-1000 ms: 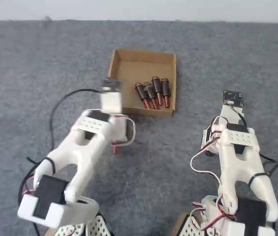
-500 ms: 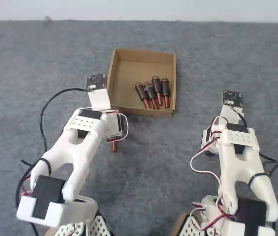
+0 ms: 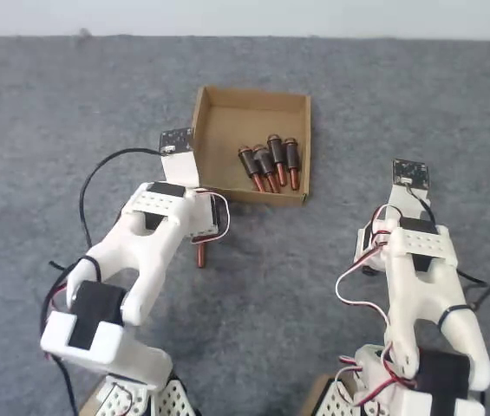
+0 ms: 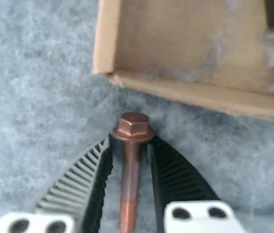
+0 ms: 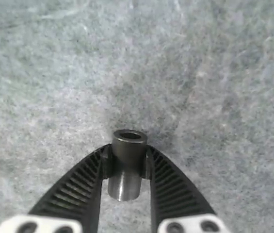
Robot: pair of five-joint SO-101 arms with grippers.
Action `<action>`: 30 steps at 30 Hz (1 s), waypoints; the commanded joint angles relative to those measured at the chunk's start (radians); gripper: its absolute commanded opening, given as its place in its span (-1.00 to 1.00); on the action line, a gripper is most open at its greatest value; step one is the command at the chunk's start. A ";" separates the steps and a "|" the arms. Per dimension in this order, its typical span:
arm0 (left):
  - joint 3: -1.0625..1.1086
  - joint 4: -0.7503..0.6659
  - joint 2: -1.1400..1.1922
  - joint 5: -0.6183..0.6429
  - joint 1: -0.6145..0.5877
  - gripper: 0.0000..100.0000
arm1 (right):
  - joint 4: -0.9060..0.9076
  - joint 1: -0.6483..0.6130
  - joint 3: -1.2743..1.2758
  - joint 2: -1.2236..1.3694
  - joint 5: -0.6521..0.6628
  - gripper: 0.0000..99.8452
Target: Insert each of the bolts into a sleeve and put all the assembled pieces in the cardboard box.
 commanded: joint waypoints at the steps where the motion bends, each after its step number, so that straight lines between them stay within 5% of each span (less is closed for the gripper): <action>1: -0.042 0.005 0.000 0.005 -0.002 -0.79 | -0.013 0.010 -0.005 -0.021 0.011 -0.98; 5: -0.042 -0.006 0.002 -0.017 0.000 -0.98 | -0.013 0.010 -0.005 -0.021 0.011 -0.98; 18: -0.012 0.055 -0.103 -0.058 -0.009 -0.98 | -0.012 0.010 -0.005 -0.021 0.011 -0.98; 30: 0.177 -0.169 -0.270 -0.130 -0.201 -0.98 | -0.064 -0.005 -0.011 -0.033 0.009 -0.97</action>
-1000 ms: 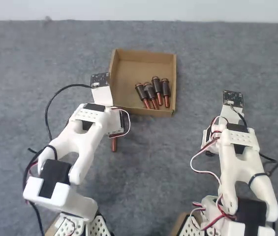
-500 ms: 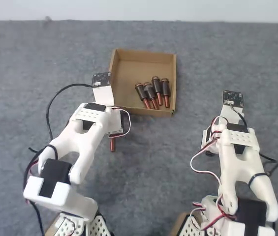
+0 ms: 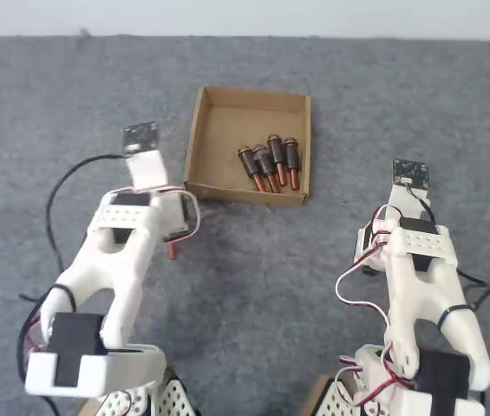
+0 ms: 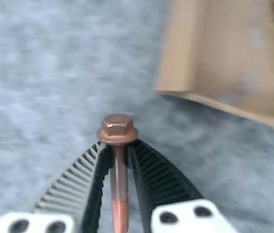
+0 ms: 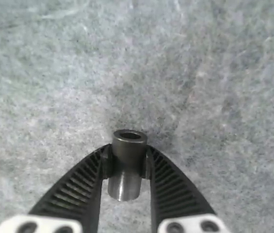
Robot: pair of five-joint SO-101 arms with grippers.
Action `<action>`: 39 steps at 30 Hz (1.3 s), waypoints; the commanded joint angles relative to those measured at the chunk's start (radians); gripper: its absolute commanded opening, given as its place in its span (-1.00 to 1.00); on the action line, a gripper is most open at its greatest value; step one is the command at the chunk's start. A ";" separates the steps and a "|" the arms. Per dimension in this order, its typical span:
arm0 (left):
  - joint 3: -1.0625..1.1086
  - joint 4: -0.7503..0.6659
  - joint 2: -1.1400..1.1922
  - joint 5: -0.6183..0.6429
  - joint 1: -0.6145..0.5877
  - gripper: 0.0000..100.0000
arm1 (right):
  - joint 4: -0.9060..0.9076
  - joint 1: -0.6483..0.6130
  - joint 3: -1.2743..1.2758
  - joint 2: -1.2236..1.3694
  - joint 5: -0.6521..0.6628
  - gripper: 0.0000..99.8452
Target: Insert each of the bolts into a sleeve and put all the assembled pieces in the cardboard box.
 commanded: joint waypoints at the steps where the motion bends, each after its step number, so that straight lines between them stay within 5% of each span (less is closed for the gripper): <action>1: 0.013 -0.043 -0.080 -0.014 -0.031 -0.98 | -0.087 -0.010 -0.011 -0.033 0.009 -0.97; 17: 0.035 -0.046 -0.104 -0.018 -0.029 -0.98 | -0.691 -0.024 -0.006 -0.021 0.009 -0.97; 31: 0.035 -0.048 -0.104 -0.018 -0.029 -0.98 | -0.926 -0.147 -0.006 0.007 0.005 -0.97; 39: 0.035 -0.048 -0.104 -0.018 -0.029 -0.98 | -1.448 -0.143 -0.012 0.294 0.005 -0.97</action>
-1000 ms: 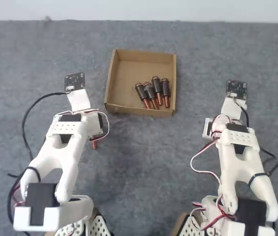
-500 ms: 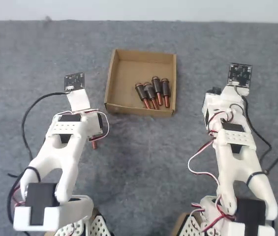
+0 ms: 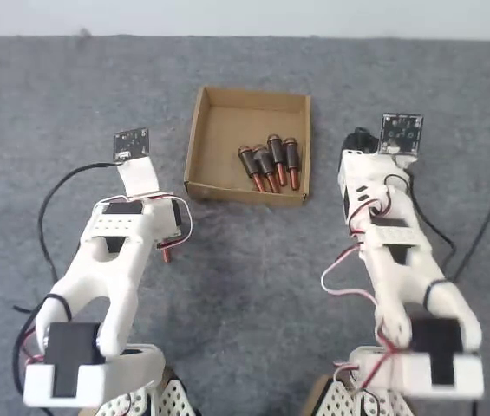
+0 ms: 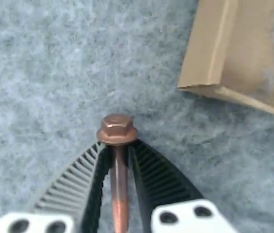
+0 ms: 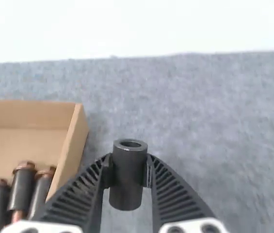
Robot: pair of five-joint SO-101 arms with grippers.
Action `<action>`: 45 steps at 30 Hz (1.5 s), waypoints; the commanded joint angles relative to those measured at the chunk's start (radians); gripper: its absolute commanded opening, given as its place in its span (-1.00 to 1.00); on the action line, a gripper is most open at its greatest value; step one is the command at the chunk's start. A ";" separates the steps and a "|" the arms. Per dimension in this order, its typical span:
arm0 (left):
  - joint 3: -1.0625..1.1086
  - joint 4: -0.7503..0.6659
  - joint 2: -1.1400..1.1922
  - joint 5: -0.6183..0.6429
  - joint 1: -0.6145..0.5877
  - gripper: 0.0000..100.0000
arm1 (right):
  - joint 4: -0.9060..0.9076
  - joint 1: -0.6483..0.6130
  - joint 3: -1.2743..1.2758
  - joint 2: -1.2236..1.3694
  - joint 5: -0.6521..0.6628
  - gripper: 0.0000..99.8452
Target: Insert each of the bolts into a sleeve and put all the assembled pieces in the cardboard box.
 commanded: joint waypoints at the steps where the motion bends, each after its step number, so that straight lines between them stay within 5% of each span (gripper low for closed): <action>1: -0.010 -0.031 -0.063 -0.008 -0.003 -0.98 | -0.289 -0.010 -0.014 0.094 0.005 -0.97; 8: -0.010 -0.031 -0.063 -0.008 -0.003 -0.98 | -0.682 -0.030 -0.055 0.315 0.009 -0.98; 18: -0.007 -0.055 -0.063 -0.008 -0.002 -0.98 | -0.862 -0.031 -0.212 0.547 0.012 -0.99; 45: 0.001 -0.060 -0.063 -0.008 0.002 -0.98 | -1.354 -0.262 0.382 0.544 0.014 -0.99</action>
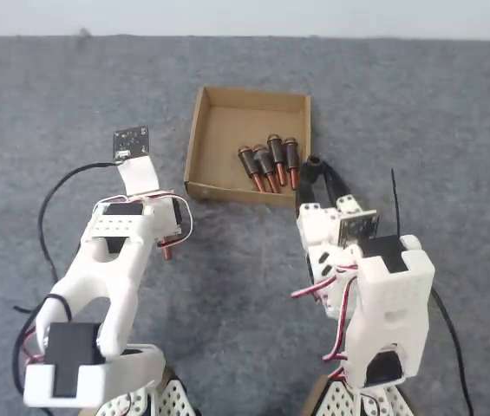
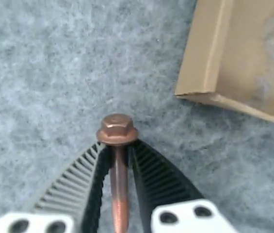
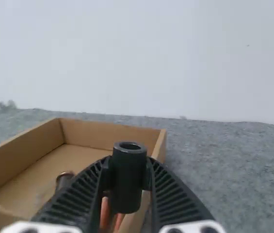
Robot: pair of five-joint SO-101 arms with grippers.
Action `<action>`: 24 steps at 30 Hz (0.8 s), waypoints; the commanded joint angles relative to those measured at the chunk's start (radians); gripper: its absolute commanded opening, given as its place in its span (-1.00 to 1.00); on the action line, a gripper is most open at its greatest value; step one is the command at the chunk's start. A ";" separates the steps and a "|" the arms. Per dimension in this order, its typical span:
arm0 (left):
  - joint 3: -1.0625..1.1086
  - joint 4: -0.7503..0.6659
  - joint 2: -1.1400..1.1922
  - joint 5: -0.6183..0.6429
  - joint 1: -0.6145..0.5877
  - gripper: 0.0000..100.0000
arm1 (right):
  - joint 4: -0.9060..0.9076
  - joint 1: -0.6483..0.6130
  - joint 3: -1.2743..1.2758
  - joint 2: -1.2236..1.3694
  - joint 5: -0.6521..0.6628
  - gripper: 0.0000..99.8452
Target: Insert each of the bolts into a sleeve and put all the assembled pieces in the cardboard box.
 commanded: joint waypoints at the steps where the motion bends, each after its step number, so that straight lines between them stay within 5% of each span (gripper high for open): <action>1: -0.005 -0.023 -0.061 -0.006 0.000 -0.98 | -0.058 -0.039 0.064 -0.021 0.014 -0.99; 24: -0.001 -0.023 -0.064 -0.006 0.000 -0.98 | -0.056 -0.277 0.328 -0.185 0.017 -0.99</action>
